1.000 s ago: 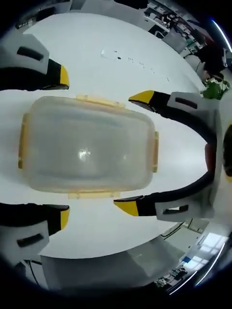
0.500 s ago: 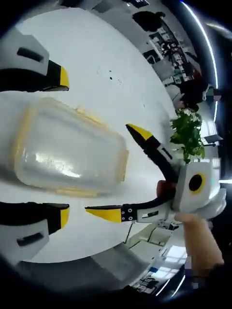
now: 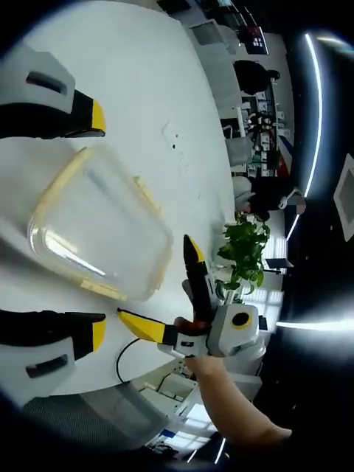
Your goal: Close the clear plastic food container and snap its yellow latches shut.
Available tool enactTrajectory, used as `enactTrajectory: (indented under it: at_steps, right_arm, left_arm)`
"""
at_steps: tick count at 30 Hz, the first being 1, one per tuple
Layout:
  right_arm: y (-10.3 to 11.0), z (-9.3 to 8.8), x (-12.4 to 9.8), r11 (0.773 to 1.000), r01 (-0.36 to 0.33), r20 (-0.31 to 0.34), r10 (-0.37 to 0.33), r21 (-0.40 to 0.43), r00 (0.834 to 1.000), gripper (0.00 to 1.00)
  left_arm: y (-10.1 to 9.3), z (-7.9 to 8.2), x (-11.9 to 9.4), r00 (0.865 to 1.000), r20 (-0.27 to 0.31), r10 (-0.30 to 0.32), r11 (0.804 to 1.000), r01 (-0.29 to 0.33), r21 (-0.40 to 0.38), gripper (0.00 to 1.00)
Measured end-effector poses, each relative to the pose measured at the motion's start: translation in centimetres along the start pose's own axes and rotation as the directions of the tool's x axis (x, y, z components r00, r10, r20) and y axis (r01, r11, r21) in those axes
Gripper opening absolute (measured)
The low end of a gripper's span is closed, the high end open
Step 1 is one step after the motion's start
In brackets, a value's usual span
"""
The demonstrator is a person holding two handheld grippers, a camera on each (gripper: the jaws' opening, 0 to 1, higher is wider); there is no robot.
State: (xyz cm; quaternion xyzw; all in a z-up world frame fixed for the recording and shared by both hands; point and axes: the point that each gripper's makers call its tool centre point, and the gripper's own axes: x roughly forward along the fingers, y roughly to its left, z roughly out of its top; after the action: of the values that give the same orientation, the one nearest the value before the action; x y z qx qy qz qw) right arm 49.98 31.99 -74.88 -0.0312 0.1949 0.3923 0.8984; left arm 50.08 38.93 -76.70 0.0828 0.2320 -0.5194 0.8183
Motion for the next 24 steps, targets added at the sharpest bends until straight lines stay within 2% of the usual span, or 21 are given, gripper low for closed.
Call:
enactTrajectory:
  at_steps: [5,10,11,14,24]
  right_arm:
    - [-0.5,0.1,-0.5,0.999,0.027,0.012,-0.027,0.019,1.0,1.0]
    - [-0.5,-0.3,-0.9,0.999,0.041,0.012,-0.041,0.026,0.999,0.99]
    - [-0.5,-0.5,-1.0,0.999,0.042,0.008,-0.042,0.034,0.999,0.99]
    - [-0.3,-0.6,-1.3,0.998,0.049,0.011,-0.05,0.038,0.999,0.98]
    - [-0.3,0.2,-2.4,0.995,0.081,0.034,-0.083,0.06,0.996,0.96]
  left_arm:
    - [-0.2,-0.2,0.2,1.0,0.012,0.01,0.999,-0.009,-0.037,0.99]
    - [-0.5,-0.5,0.0,1.0,0.011,0.021,0.999,-0.02,-0.031,0.97]
    - [-0.1,-0.6,-0.2,0.999,0.0,0.05,0.999,-0.05,-0.013,0.95]
    - [0.2,-0.6,-0.6,0.998,0.01,0.063,0.998,-0.063,-0.01,0.94]
    - [0.3,-0.4,-2.0,0.994,0.039,0.105,0.994,-0.103,-0.047,0.94]
